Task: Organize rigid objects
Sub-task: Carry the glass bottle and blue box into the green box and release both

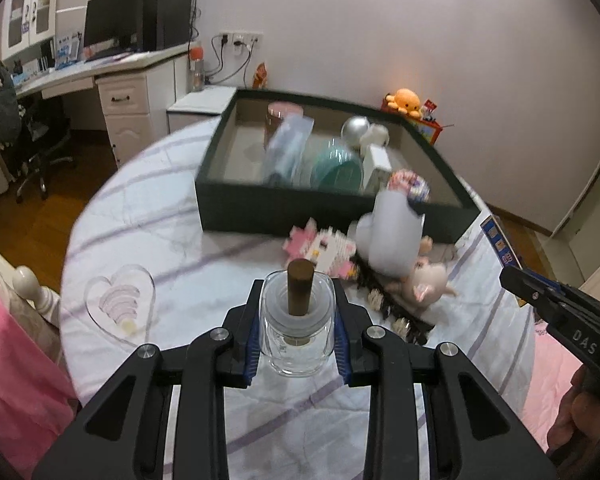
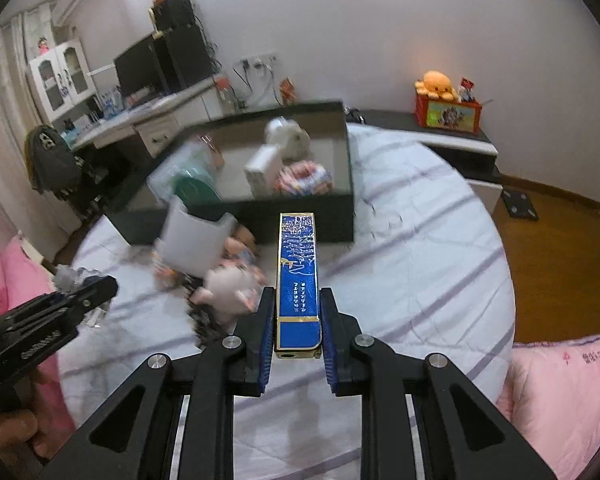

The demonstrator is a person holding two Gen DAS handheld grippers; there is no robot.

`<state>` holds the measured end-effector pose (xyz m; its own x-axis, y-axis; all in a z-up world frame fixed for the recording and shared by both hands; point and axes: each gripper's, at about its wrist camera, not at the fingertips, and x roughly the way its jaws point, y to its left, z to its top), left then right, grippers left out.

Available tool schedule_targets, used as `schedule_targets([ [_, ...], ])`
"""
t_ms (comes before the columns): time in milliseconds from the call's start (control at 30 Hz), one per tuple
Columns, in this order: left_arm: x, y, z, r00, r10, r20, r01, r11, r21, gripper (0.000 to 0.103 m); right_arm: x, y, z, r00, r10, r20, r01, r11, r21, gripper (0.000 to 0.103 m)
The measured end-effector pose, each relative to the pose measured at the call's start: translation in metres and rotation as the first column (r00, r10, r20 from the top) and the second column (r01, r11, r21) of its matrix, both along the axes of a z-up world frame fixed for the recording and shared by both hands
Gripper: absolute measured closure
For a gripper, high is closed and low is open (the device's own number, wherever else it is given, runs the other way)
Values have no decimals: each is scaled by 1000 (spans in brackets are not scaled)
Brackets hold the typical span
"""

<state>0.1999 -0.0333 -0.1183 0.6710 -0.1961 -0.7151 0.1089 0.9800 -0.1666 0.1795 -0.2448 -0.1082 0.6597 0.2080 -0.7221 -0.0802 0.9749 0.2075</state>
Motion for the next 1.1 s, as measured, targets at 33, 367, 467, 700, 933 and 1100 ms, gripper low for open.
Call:
schedule_targets([
  [33, 2, 1, 6, 1000, -1, 8, 1, 1000, 0, 73, 0, 3, 7, 1000, 8, 14, -8, 1000, 1, 82],
  [367, 62, 11, 59, 996, -10, 88, 11, 1000, -2, 73, 46, 24, 60, 989, 79, 123, -80, 997, 3, 82],
  [467, 86, 4, 66, 995, -29, 98, 29, 1000, -1, 73, 73, 24, 65, 989, 77, 129, -79, 997, 10, 82],
  [700, 143, -33, 61, 992, -97, 76, 97, 995, 0, 73, 128, 20, 46, 996, 57, 74, -58, 998, 9, 82],
  [933, 185, -54, 33, 993, -113, 15, 113, 994, 0, 73, 167, 20, 10, 998, 58, -14, -58, 998, -14, 82],
  [1100, 196, -61, 18, 993, -120, -21, 121, 992, 21, 73, 178, 21, -7, 997, 53, -52, -54, 998, -13, 82],
])
